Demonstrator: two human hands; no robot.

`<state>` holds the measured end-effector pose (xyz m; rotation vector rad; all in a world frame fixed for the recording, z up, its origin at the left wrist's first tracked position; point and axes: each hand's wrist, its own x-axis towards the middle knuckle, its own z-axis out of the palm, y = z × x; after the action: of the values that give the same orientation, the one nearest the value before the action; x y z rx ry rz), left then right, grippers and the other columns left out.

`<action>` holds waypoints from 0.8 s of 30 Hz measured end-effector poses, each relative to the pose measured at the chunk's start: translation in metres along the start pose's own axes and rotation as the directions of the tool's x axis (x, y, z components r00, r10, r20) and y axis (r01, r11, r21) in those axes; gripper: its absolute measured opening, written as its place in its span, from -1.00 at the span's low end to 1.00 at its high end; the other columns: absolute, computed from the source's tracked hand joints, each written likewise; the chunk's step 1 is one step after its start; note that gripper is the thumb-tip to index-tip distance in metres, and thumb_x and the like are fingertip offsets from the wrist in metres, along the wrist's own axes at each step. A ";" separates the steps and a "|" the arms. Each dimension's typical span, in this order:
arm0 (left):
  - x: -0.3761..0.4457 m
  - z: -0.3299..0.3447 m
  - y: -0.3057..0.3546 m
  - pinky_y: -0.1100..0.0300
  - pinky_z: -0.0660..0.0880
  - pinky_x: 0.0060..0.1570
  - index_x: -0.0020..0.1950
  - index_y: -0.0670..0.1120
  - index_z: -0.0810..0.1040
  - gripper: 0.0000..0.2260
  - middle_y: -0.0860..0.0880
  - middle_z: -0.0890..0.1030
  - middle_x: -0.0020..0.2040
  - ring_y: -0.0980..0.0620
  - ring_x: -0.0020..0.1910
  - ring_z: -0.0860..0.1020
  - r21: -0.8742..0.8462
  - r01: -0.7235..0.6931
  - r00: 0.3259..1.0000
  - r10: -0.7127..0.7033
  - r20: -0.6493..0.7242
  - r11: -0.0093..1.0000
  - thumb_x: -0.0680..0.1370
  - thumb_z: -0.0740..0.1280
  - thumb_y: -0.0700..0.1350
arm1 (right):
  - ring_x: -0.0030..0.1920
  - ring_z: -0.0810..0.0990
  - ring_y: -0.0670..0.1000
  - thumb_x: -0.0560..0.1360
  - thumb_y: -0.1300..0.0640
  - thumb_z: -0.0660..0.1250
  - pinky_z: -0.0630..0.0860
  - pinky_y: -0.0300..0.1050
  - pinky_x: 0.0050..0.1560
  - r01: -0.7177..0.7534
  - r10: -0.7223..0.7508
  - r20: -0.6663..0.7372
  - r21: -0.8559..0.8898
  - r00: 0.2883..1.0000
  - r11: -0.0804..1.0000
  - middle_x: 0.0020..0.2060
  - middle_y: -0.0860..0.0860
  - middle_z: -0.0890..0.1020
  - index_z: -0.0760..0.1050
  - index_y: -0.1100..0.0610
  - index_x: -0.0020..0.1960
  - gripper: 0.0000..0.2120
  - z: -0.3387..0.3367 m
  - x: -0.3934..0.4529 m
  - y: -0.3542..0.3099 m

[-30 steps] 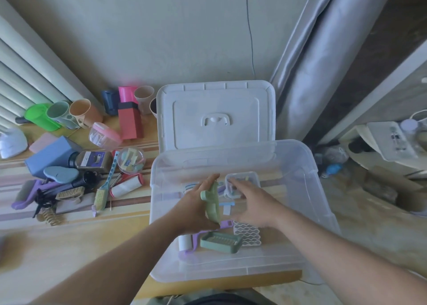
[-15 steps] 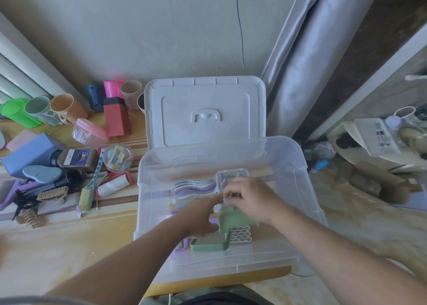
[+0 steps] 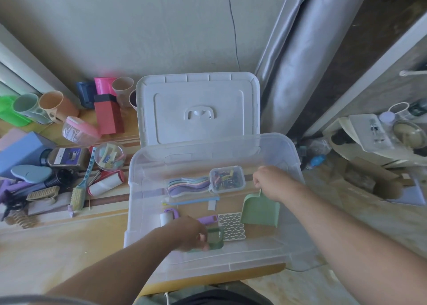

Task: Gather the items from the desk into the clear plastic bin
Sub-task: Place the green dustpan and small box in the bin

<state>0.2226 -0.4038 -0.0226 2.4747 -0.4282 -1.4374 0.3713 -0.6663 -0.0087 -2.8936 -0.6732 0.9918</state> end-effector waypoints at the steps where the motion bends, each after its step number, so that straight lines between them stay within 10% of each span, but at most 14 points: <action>1: -0.001 -0.001 0.000 0.07 0.45 0.15 0.22 0.05 0.63 -0.72 0.01 0.63 0.17 -0.02 0.10 0.51 -0.029 -0.007 1.000 0.007 0.013 1.000 0.62 0.33 0.16 | -0.05 0.59 0.14 0.47 0.44 0.32 0.57 0.00 -0.02 -0.021 0.022 0.016 -0.053 1.000 0.998 0.00 0.07 0.53 0.60 0.13 -0.08 -0.77 0.002 0.002 -0.002; 5: -0.007 -0.005 0.007 0.04 0.51 0.06 0.09 0.05 0.64 -0.78 0.03 0.63 0.01 -0.02 -0.01 0.49 0.008 0.005 0.998 -0.004 -0.058 1.000 0.57 0.35 0.13 | -0.18 0.47 0.10 0.42 0.47 0.35 0.50 -0.07 -0.17 -0.094 0.100 0.037 -0.135 0.994 0.986 0.26 0.18 0.43 0.57 0.17 -0.02 -0.75 0.016 0.006 -0.005; 8: -0.009 -0.006 0.011 0.04 0.57 -0.04 -0.02 0.01 0.61 -0.82 -0.01 0.60 -0.07 -0.07 -0.08 0.51 0.136 0.044 0.987 -0.022 -0.157 0.990 0.51 0.34 0.07 | 0.25 0.45 0.26 0.49 0.40 0.26 0.55 0.04 -0.04 -0.106 0.102 -0.045 -0.099 0.994 0.989 0.60 0.09 0.07 0.43 0.06 0.38 -0.50 0.025 -0.001 -0.014; 19: -0.004 0.008 -0.012 0.14 0.46 0.18 0.20 0.13 0.61 -0.78 0.16 0.62 0.09 0.05 0.13 0.54 -0.062 0.017 0.997 -0.022 -0.078 0.998 0.57 0.38 -0.06 | 0.45 0.32 0.17 0.60 0.16 0.25 0.48 0.12 0.30 0.163 -0.162 -0.022 0.059 0.987 0.985 0.45 0.00 0.33 0.49 -0.04 0.40 -0.62 0.038 -0.019 -0.086; 24: -0.023 -0.011 -0.018 0.10 0.53 0.09 0.18 0.16 0.62 -0.79 0.15 0.60 0.05 0.03 0.11 0.57 -0.088 -0.008 0.943 -0.022 -0.333 0.996 0.56 0.32 0.04 | 0.50 0.26 0.16 0.55 -0.13 0.41 0.48 0.16 0.32 0.233 -0.233 -0.013 0.159 0.972 0.960 0.49 -0.05 0.30 0.11 -0.18 0.63 -0.25 0.044 -0.012 -0.110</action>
<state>0.2235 -0.3780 -0.0049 2.5798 -0.2791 -0.9838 0.2937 -0.5766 -0.0206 -2.6017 -0.8681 0.9752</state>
